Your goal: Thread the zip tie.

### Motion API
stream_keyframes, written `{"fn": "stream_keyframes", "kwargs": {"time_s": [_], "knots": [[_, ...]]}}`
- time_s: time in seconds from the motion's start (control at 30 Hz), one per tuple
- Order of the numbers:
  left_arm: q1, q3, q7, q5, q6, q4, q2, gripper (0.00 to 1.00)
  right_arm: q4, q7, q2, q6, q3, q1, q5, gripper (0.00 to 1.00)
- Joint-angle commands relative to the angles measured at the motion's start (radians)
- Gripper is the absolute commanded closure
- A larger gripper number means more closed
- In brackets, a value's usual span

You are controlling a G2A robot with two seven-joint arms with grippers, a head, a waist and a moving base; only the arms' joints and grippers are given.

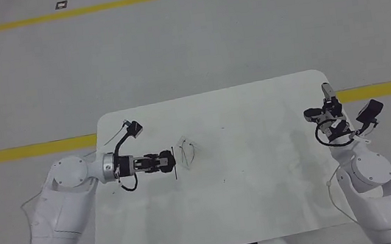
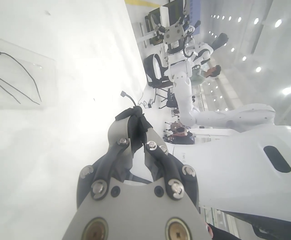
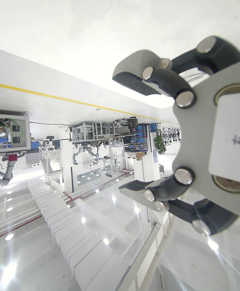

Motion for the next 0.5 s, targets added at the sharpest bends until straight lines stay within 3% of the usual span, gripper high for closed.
{"fn": "stream_keyframes", "kwargs": {"time_s": [0.0,0.17,0.47], "knots": [[-0.003,-0.01,-0.013,-0.026,0.0,0.012,0.006,1.0,0.0,0.0,0.0,0.0,0.0,0.0,0.0,0.0],[0.0,-0.021,-0.013,-0.055,0.0,0.009,0.037,1.0,0.0,0.0,0.0,0.0,0.0,0.0,0.0,0.0],[-0.007,-0.028,-0.013,-0.136,0.0,0.065,0.095,1.0,0.0,0.0,0.0,0.0,0.0,0.0,0.0,0.0]]}}
